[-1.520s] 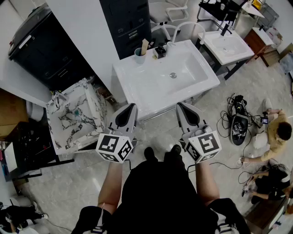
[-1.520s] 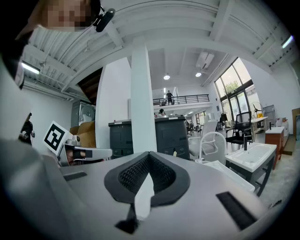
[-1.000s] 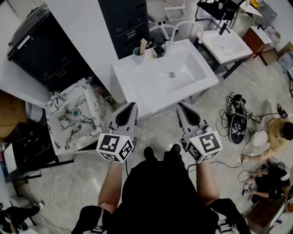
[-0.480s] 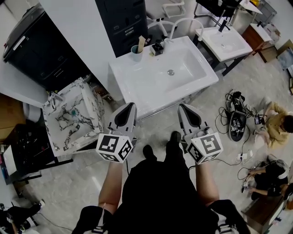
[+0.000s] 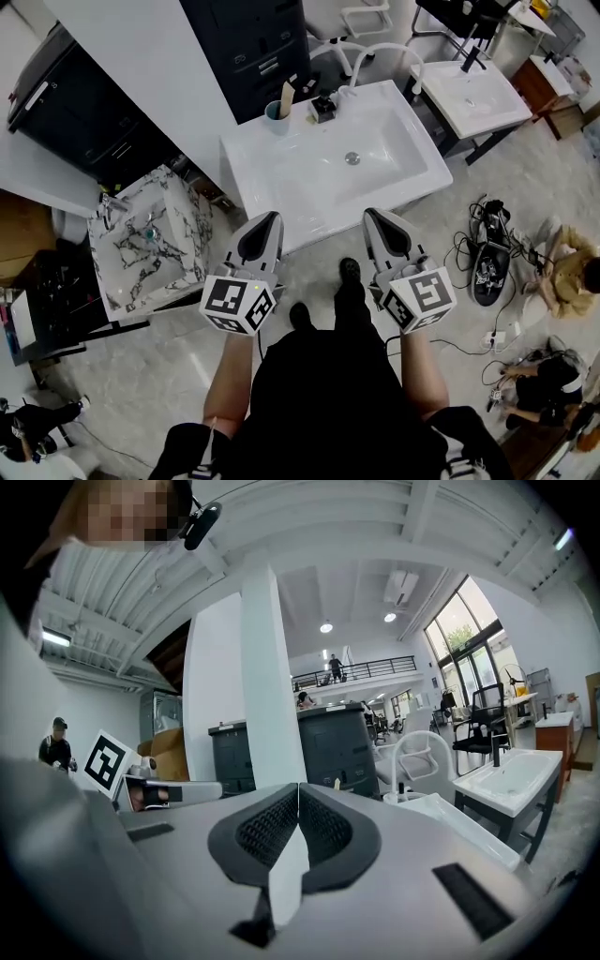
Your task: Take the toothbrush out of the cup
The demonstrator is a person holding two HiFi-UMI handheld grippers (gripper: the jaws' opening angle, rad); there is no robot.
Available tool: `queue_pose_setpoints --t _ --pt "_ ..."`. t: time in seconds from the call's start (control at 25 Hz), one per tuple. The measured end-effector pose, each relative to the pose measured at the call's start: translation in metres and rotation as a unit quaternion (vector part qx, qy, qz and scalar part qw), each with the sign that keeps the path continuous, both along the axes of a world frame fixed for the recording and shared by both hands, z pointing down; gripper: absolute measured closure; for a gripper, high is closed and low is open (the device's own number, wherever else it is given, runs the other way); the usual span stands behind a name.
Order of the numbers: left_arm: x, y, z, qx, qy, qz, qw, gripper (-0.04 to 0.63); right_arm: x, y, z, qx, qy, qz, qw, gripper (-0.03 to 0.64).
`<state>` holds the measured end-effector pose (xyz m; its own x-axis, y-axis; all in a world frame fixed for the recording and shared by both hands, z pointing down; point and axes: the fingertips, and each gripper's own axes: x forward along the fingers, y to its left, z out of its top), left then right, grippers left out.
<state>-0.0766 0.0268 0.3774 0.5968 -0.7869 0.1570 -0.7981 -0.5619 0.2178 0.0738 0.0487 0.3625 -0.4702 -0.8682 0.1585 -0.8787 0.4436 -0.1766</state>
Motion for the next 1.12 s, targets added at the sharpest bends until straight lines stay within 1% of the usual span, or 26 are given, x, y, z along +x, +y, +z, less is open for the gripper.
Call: queue_pose_setpoints --t 0.28,0.56,0.72,0.92,1.12 --pt "0.024 -0.042 -0.008 0.005 -0.008 -0.044 0.9990 0.577 0.020 -0.064 -0.009 0.011 -0.008 -0.049 0.999 0.586" --pt "0.052 -0.078 -0.014 0.008 -0.018 -0.082 0.9965 0.577 0.039 -0.114 -0.012 0.016 -0.019 -0.101 0.995 0.586" --pt "0.068 -0.092 -0.012 0.005 -0.022 -0.101 0.9946 0.577 0.049 -0.138 -0.008 0.011 -0.023 -0.124 0.992 0.586" --pt "0.081 -0.102 -0.006 -0.003 -0.022 -0.133 0.9909 0.577 0.056 -0.157 0.001 0.007 -0.022 -0.165 0.986 0.586" --pt "0.084 -0.104 0.002 -0.012 -0.025 -0.154 0.9876 0.577 0.057 -0.169 0.011 -0.012 -0.025 -0.181 0.983 0.586"
